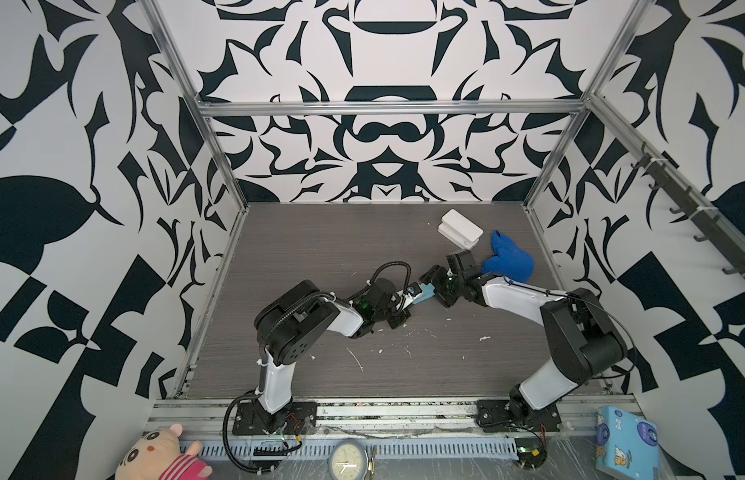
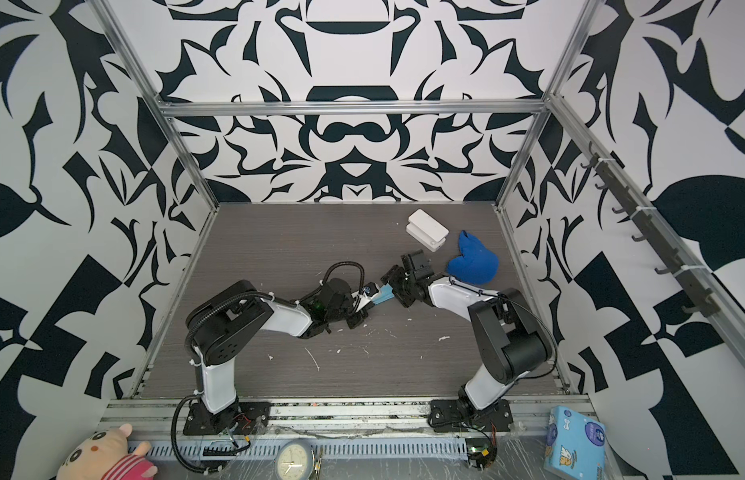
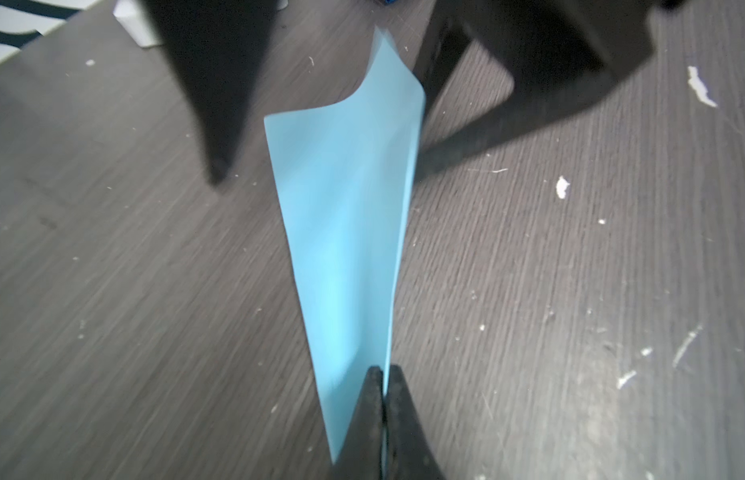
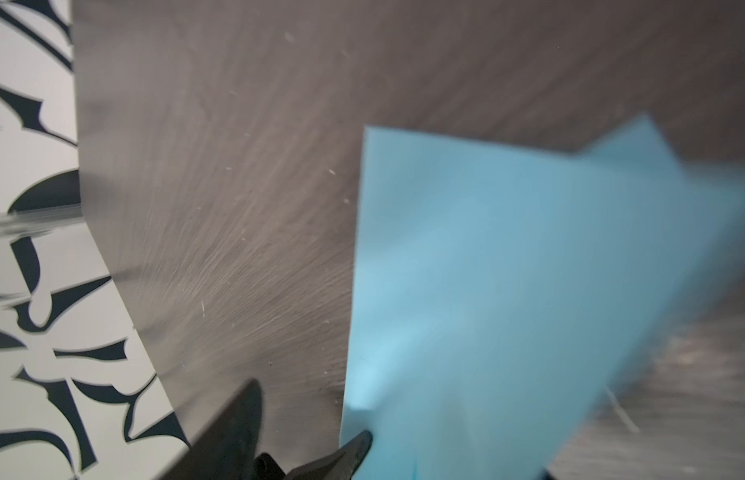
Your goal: Fold a paper plane with a square sheet of paper (pick it up from the middle)
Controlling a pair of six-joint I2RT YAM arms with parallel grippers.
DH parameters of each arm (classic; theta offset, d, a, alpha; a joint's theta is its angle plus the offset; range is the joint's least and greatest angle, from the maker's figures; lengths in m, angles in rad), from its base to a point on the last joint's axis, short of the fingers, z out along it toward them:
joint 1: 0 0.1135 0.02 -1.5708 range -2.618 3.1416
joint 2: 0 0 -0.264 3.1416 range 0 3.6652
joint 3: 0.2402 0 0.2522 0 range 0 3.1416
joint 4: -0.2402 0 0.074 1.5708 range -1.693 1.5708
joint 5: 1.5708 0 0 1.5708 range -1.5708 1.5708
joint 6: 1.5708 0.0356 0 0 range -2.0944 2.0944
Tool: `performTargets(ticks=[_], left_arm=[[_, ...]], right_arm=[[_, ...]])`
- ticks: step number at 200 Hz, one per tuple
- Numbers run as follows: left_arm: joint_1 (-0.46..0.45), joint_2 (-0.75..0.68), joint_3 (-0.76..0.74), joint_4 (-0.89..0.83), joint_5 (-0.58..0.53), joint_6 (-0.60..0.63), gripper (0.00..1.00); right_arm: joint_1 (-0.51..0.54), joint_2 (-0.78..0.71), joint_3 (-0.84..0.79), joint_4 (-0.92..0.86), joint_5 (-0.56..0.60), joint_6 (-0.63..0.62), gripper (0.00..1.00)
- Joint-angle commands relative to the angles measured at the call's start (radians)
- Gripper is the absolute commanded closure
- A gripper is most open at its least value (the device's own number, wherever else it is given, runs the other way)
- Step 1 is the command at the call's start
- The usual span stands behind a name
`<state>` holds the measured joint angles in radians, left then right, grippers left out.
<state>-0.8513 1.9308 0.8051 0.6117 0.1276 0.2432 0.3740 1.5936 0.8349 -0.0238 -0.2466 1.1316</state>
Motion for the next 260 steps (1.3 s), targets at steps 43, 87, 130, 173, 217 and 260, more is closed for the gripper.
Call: performTargets(ticks=[43,87,130,173,217,260], left_arm=[[0.001,-0.049,0.070,-0.191,0.062,-0.145,0.93],[0.025,-0.068,0.105,-0.266,0.111,-0.298,0.93],[0.058,-0.049,0.137,-0.297,0.210,-0.427,0.92],[0.064,-0.018,0.165,-0.340,0.232,-0.473,0.92],[0.067,0.012,0.199,-0.383,0.265,-0.498,0.92],[0.066,0.020,0.213,-0.403,0.256,-0.489,0.95]], right_arm=[[-0.087,-0.129,0.005,-0.057,0.034,-0.225,0.16],[-0.096,-0.175,0.001,-0.093,0.052,-0.354,0.17],[-0.096,-0.200,-0.027,-0.094,0.031,-0.431,0.17],[-0.096,-0.210,-0.050,-0.102,-0.021,-0.519,0.20],[-0.096,-0.206,-0.081,-0.107,-0.056,-0.574,0.24],[-0.096,-0.168,-0.109,-0.097,-0.065,-0.572,0.41]])
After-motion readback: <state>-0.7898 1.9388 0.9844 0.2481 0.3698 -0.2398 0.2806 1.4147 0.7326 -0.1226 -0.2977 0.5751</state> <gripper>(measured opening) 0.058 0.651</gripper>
